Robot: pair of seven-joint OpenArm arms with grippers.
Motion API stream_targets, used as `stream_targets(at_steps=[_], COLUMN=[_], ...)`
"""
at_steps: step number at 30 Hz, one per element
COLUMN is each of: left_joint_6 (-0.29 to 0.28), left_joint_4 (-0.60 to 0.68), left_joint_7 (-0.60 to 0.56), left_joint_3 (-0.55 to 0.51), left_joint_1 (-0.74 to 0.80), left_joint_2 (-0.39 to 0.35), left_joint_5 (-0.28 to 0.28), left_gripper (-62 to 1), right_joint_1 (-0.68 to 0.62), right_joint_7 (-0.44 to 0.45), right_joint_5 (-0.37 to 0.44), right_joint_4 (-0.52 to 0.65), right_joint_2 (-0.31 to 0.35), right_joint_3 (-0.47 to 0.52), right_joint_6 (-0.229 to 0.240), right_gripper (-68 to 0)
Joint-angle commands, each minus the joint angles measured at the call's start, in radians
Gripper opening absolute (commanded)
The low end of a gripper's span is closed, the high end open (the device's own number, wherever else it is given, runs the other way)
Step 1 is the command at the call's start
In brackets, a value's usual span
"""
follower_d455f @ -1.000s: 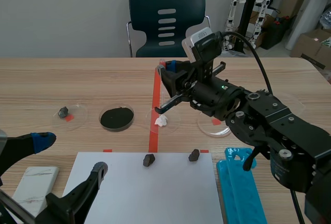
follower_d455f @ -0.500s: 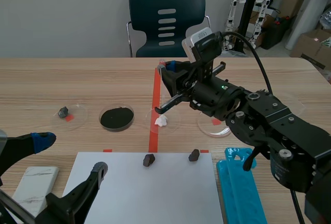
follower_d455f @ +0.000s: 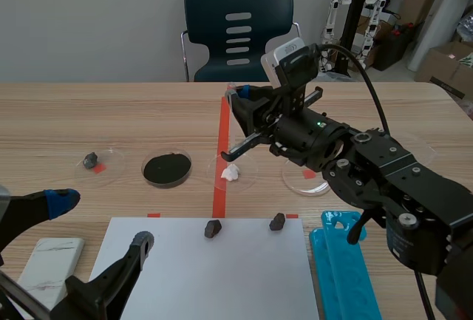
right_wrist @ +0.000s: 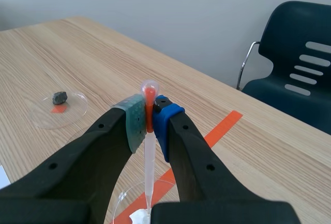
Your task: Squeeze the dropper onto the mineral
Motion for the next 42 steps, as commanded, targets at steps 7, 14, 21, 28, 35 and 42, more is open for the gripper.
stream_targets(at_steps=[7,14,21,28,35,42], left_joint_6=[-0.001,-0.001,-0.001,-0.001,-0.001,-0.001], left_joint_4=[0.024,0.024,0.024,0.024,0.024,0.024], left_joint_7=[-0.014,-0.014,-0.014,-0.014,-0.014,-0.014], left_joint_3=[-0.004,-0.004,-0.004,-0.004,-0.004,-0.004], left_joint_1=[0.002,0.002,0.002,0.002,0.002,0.002], left_joint_2=[0.002,0.002,0.002,0.002,0.002,0.002], left_joint_5=[-0.006,-0.006,-0.006,-0.006,-0.006,-0.006], left_gripper=[-0.7,-0.7,-0.7,-0.7,-0.7,-0.7], right_joint_1=[0.022,0.022,0.022,0.022,0.022,0.022], right_joint_7=[0.022,0.024,0.026,0.026,0.026,0.026], right_joint_5=[0.012,0.012,0.012,0.012,0.012,0.012], right_joint_4=[0.012,0.012,0.012,0.012,0.012,0.012], right_joint_2=[-0.003,-0.003,-0.003,-0.003,-0.003,-0.003], right_joint_3=[0.000,0.000,0.000,0.000,0.000,0.000], right_joint_6=[-0.048,-0.048,-0.048,-0.048,-0.047,-0.047], right_gripper=[-66.4,-66.4,-66.4,-66.4,-66.4,-66.4])
